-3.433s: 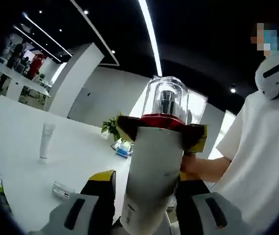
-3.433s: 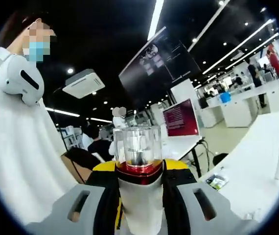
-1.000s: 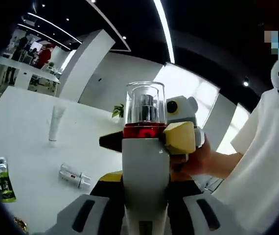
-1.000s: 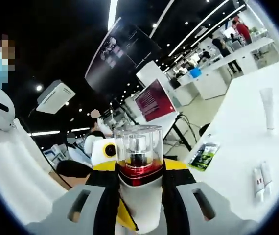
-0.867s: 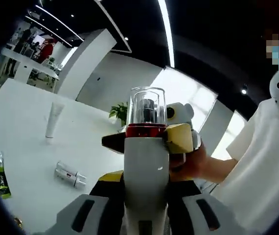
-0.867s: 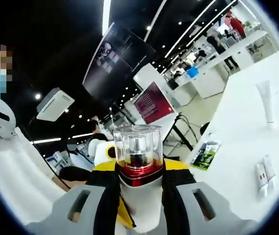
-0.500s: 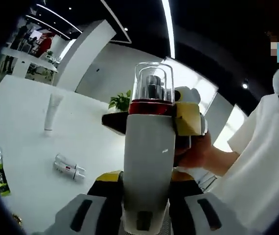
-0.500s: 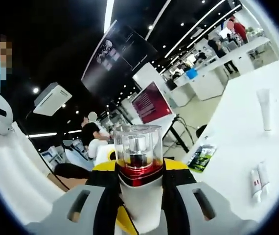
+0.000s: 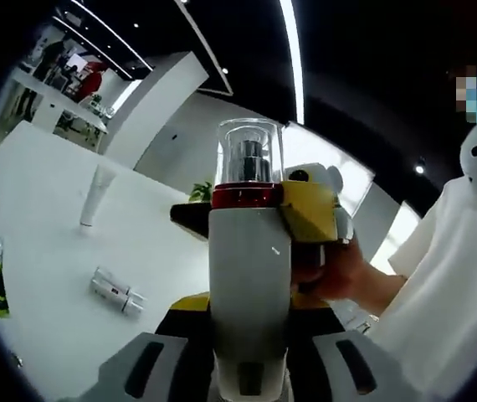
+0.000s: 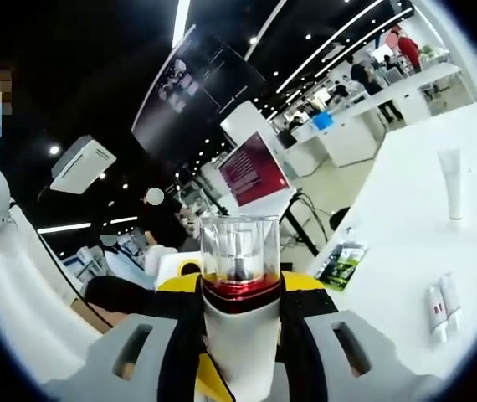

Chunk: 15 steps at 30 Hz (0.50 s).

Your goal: Arrange the skincare products in the storage area until every visible bottle or jar stands upright without overlapping.

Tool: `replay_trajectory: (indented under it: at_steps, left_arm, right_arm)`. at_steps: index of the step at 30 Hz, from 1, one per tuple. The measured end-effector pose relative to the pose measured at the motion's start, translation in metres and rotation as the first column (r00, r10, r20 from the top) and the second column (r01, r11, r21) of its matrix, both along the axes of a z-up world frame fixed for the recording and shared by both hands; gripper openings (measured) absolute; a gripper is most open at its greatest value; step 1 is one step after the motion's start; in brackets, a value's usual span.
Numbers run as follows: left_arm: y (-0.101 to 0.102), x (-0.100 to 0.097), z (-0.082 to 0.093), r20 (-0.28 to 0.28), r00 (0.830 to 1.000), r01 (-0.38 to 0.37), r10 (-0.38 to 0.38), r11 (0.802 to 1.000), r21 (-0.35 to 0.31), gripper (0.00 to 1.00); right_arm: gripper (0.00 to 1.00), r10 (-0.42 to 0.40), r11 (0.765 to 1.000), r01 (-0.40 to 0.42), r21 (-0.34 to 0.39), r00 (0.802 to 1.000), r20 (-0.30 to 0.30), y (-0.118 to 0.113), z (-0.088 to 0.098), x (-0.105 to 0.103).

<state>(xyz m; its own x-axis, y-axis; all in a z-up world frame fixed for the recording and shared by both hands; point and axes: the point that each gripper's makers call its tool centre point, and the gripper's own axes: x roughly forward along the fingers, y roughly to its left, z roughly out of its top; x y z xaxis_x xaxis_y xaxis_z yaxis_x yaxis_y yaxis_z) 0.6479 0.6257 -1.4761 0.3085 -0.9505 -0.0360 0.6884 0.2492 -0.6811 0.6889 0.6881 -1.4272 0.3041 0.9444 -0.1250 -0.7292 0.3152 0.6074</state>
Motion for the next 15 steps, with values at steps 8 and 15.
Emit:
replay_trajectory:
  at_steps: [8, 15]
  left_arm:
    - [0.007, 0.000, -0.002, -0.030, 0.999, -0.028, 0.027, 0.999, -0.039, 0.31]
    - [0.000, -0.002, -0.005, -0.034, 0.999, -0.007, 0.006, 1.000, -0.019, 0.30]
  right_arm:
    - [0.33, 0.000, 0.999, -0.002, -0.038, 0.998, -0.055, -0.003, -0.020, -0.007]
    - [0.31, 0.007, 0.998, -0.014, -0.062, 0.994, -0.106, -0.011, -0.023, -0.011]
